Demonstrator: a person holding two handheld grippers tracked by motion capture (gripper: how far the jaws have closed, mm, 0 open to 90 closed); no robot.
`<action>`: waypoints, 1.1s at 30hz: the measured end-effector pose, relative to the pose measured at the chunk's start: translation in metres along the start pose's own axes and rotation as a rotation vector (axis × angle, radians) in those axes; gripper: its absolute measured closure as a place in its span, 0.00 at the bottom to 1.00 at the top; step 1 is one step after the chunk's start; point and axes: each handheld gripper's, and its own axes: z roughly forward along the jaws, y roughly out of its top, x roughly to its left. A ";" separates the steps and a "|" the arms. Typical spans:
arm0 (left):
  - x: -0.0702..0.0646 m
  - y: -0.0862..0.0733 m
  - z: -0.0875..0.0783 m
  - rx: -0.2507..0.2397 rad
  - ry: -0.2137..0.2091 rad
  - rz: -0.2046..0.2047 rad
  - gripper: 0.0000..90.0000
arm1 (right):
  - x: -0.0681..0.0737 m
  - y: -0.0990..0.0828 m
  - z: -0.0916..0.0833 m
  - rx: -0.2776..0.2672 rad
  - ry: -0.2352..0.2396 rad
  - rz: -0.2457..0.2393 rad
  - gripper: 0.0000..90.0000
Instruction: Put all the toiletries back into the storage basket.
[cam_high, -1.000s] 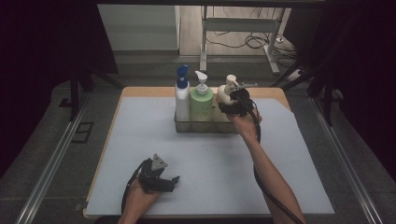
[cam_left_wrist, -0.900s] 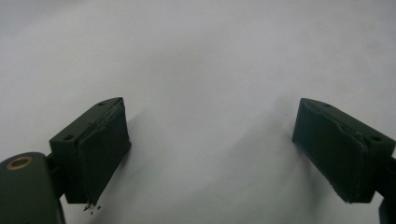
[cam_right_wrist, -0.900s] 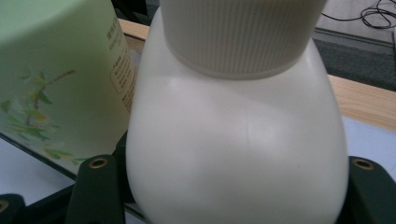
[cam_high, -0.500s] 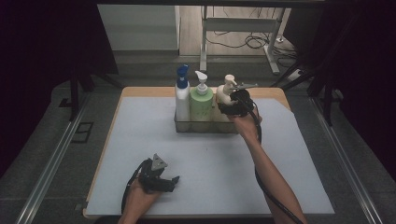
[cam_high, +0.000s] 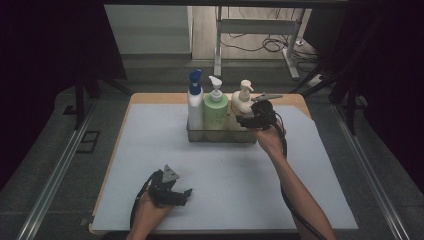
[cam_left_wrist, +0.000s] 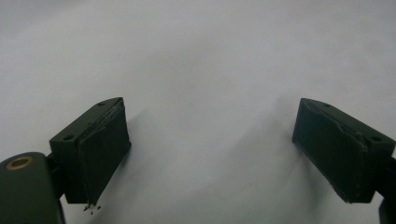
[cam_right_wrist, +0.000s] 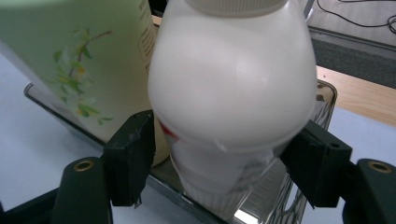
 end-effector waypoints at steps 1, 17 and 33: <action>0.000 0.000 0.000 0.000 0.000 0.000 0.12 | 0.000 -0.001 -0.002 0.000 0.000 -0.002 0.32; 0.000 0.000 0.000 0.001 0.001 0.000 0.12 | -0.012 -0.023 -0.027 0.039 0.052 0.004 0.56; 0.000 0.000 0.000 0.001 0.001 0.001 0.12 | -0.034 -0.022 -0.018 0.065 -0.025 0.023 0.98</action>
